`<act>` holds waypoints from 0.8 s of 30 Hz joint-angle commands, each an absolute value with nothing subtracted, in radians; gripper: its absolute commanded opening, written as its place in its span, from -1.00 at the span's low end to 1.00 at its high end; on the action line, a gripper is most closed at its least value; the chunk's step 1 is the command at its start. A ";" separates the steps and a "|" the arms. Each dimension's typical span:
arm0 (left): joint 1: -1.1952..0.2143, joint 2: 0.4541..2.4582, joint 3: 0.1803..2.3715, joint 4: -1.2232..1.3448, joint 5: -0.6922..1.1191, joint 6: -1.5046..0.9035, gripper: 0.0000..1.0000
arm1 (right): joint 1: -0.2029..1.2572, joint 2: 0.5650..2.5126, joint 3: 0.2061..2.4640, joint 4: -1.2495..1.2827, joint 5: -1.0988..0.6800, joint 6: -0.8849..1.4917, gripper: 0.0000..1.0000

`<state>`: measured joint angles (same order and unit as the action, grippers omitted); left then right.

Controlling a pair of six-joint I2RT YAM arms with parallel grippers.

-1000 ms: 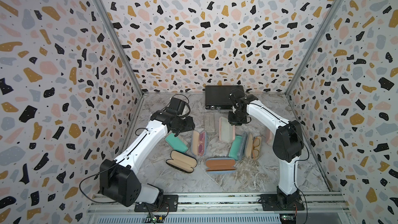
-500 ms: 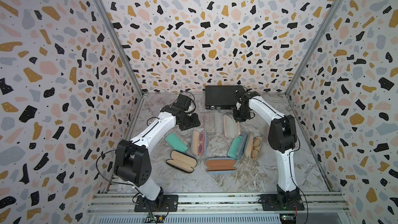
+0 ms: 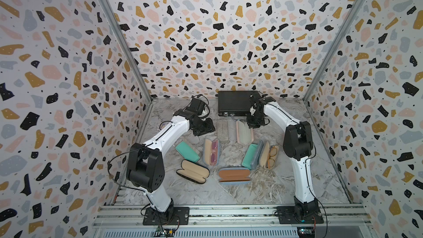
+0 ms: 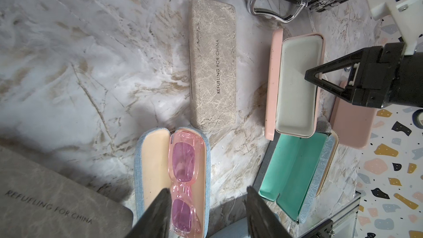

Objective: Close the glasses case
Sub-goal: Place the glasses case at the center of the board.

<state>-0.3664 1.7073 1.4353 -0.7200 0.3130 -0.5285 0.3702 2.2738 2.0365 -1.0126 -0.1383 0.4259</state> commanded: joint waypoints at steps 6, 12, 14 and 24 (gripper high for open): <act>-0.371 1.758 1.501 -0.695 0.357 -0.531 -0.06 | 0.365 2.235 2.066 -1.022 -0.156 0.416 -0.35; -0.384 1.788 1.530 -0.691 0.370 -0.538 -0.19 | 0.365 2.186 2.047 -1.023 -0.164 0.410 -0.22; -0.389 1.799 1.543 -0.691 0.375 -0.541 -0.23 | 0.365 2.166 2.040 -1.024 -0.164 0.408 -0.19; -0.427 1.844 1.613 -0.711 0.383 -0.537 -0.69 | 0.361 2.030 1.954 -1.029 -0.114 0.409 -0.08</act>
<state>-0.4145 1.8347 1.5780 -0.7063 0.3698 -0.5423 0.3656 2.1086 1.9797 -1.0096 -0.1471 0.4141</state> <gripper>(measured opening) 0.178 0.465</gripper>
